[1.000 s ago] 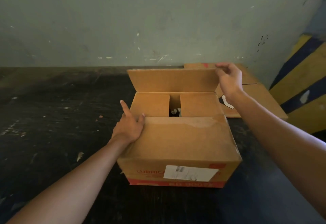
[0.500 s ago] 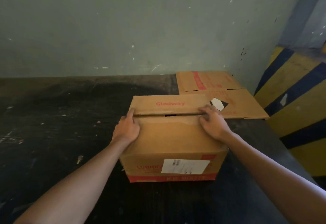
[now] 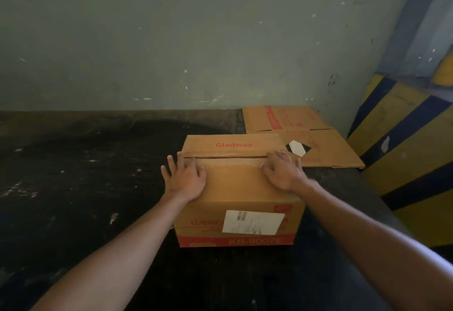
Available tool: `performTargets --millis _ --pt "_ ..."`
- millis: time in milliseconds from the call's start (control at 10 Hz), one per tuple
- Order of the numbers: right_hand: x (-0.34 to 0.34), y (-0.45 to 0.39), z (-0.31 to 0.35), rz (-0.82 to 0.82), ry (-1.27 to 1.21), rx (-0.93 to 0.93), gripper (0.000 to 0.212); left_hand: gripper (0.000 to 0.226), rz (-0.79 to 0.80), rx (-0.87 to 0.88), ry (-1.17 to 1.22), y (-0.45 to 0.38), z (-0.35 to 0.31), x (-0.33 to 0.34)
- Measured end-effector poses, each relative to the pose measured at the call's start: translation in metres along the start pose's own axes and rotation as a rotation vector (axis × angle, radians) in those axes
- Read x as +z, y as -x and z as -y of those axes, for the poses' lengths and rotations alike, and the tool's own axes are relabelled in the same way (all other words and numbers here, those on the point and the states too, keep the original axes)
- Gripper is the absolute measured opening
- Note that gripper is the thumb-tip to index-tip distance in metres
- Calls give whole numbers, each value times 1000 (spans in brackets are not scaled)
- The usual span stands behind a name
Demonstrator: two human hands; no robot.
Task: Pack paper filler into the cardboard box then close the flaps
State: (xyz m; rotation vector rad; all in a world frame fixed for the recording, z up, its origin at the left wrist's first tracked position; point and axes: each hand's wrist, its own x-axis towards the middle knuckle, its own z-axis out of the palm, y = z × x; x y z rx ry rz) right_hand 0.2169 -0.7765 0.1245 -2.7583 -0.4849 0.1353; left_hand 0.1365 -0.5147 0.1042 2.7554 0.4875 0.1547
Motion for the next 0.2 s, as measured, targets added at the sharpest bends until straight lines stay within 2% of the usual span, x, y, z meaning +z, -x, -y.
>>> performTargets --millis 100,200 --pt "18 53 21 -249 -218 -136 52 37 -248 246 200 47 -6 4" --pt "50 130 33 -201 -429 -318 49 27 -258 536 285 131 10 33"
